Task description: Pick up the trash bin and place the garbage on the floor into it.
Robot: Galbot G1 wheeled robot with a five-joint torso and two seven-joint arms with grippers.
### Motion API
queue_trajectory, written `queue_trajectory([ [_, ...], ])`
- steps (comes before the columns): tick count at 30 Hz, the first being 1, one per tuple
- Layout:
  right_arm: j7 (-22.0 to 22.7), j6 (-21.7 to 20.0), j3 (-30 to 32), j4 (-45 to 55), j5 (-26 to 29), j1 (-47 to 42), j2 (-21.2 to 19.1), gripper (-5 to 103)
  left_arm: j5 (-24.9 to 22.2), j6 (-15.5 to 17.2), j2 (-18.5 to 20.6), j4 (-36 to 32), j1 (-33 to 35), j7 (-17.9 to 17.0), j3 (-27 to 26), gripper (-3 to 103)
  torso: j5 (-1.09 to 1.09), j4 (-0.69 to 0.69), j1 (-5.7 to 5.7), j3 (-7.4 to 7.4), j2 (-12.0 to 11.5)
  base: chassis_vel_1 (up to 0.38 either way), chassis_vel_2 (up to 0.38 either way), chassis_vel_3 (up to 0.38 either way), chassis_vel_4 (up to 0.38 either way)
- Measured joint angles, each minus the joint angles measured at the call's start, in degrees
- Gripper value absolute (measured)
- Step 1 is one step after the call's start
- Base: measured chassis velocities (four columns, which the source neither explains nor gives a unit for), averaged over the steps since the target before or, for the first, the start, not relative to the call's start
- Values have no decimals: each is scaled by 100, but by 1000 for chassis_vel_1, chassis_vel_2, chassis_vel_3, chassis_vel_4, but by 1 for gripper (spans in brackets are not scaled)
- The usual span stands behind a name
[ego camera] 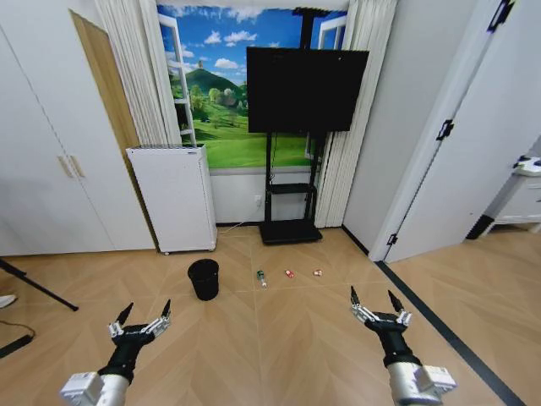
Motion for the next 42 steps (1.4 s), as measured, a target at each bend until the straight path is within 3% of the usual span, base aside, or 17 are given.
queue_trajectory([
  [19,4,-259,22,53,54,9,-17,100,3,-11,-19,0,4,-2,-16,100,0,0,0,0,0,0,0,0,0],
  [35,-15,-185,12,84,152,-4,-103,100,72,-92,-142,-141,139,-41,-32,100,1,1,-2,0,1,-44,40,50,-49],
  [37,-15,-4,-30,40,52,-10,-103,100,77,-261,-139,-85,135,-45,-24,100,-1,0,-1,0,1,-189,177,199,-181],
  [42,-16,-9,-15,30,10,-13,-121,100,117,-486,-130,-35,124,11,-66,100,-1,0,4,2,-1,-189,197,176,-170],
])
